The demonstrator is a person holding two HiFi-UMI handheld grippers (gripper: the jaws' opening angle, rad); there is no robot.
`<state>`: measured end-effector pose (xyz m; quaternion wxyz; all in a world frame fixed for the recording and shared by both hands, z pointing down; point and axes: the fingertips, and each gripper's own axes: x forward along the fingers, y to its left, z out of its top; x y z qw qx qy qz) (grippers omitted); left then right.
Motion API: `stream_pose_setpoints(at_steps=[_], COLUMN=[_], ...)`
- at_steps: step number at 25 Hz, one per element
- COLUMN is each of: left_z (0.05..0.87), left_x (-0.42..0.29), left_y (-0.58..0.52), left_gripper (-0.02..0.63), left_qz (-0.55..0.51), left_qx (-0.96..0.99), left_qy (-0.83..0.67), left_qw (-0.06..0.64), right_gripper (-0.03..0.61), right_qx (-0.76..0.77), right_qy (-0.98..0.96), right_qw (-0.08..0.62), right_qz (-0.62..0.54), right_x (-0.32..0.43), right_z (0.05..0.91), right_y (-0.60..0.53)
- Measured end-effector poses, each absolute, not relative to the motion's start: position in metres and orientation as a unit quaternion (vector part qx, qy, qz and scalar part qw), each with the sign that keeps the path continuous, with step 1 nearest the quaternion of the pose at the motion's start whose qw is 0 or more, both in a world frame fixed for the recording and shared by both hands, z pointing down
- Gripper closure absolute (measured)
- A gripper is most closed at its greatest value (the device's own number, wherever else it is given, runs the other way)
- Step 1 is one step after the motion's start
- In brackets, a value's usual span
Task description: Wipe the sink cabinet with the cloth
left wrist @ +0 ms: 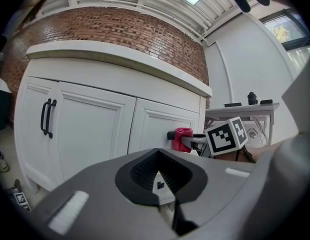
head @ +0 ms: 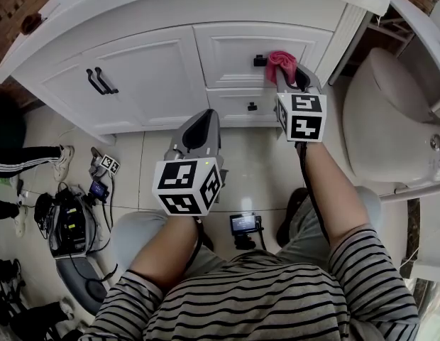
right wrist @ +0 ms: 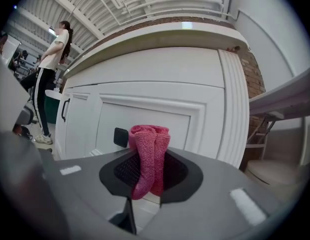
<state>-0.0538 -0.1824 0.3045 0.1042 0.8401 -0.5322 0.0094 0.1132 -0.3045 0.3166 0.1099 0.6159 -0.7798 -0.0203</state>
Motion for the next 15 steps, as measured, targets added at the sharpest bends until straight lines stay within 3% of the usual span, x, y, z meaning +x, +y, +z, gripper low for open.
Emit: stream_pose_setpoints(at_steps=[9, 11, 15], left_z=[0.3, 0.299, 0.297], left_x=[-0.065, -0.065, -0.064], left_y=[-0.182, -0.181, -0.18], left_gripper=[0.614, 0.614, 0.614], left_qz=[-0.001, -0.004, -0.014], left_qx=[0.836, 0.838, 0.838], left_qy=[-0.537, -0.534, -0.534], left_qw=[0.111, 0.113, 0.113], right_gripper=[0.488, 0.489, 0.489], right_qx=[0.699, 0.672, 0.547], right_qy=[-0.707, -0.734, -0.833], right_qw=[0.096, 0.083, 0.081], right_qz=[0.044, 0.052, 0.018], right_x=[0.205, 0.175, 0.042], right_z=[0.337, 0.341, 0.348], right_y=[-0.278, -0.273, -0.273])
